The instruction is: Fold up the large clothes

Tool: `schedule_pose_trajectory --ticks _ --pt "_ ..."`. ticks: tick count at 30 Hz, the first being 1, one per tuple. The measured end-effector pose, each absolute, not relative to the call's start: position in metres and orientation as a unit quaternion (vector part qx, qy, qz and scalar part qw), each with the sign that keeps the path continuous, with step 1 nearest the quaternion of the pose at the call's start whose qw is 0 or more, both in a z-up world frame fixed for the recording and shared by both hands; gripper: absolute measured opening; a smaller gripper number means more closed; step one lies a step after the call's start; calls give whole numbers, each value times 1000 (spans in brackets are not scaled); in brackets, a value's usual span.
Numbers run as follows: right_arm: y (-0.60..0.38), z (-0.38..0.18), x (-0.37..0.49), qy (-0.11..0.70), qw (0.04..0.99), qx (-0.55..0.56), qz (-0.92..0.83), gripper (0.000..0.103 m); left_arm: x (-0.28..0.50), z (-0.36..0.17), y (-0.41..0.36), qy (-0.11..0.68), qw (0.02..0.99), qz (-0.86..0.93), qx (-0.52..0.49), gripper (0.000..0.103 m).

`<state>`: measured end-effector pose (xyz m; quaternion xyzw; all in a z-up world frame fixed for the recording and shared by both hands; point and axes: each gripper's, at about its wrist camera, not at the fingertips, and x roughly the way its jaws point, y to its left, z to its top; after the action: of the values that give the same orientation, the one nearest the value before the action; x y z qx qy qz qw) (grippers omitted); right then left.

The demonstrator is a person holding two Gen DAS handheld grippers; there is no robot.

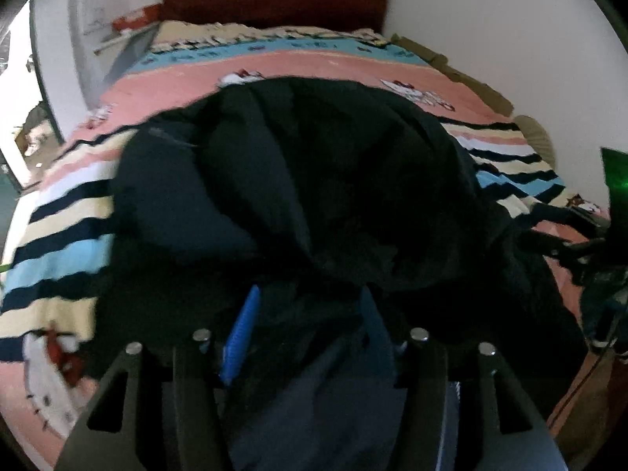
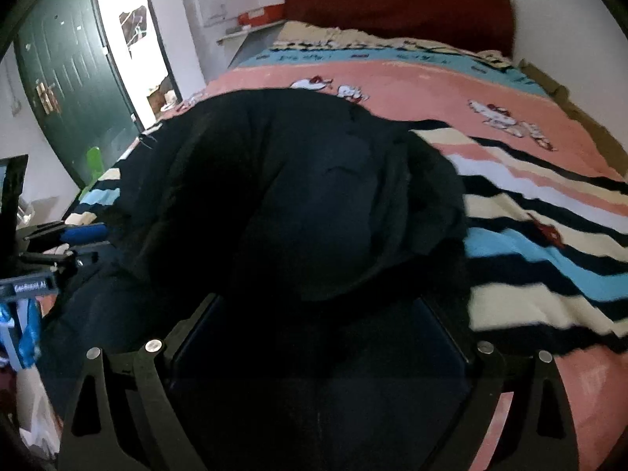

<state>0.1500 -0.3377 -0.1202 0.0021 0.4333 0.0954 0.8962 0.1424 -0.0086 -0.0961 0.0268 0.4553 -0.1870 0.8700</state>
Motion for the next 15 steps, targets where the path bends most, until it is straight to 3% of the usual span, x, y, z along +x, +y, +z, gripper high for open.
schedule_pose_trajectory --ticks 8,15 --pt "-369 -101 80 422 904 7 66 98 102 -78 85 444 882 -152 -47 54" --pt "-401 -118 34 444 895 29 37 98 71 -99 158 459 873 -133 -99 56"
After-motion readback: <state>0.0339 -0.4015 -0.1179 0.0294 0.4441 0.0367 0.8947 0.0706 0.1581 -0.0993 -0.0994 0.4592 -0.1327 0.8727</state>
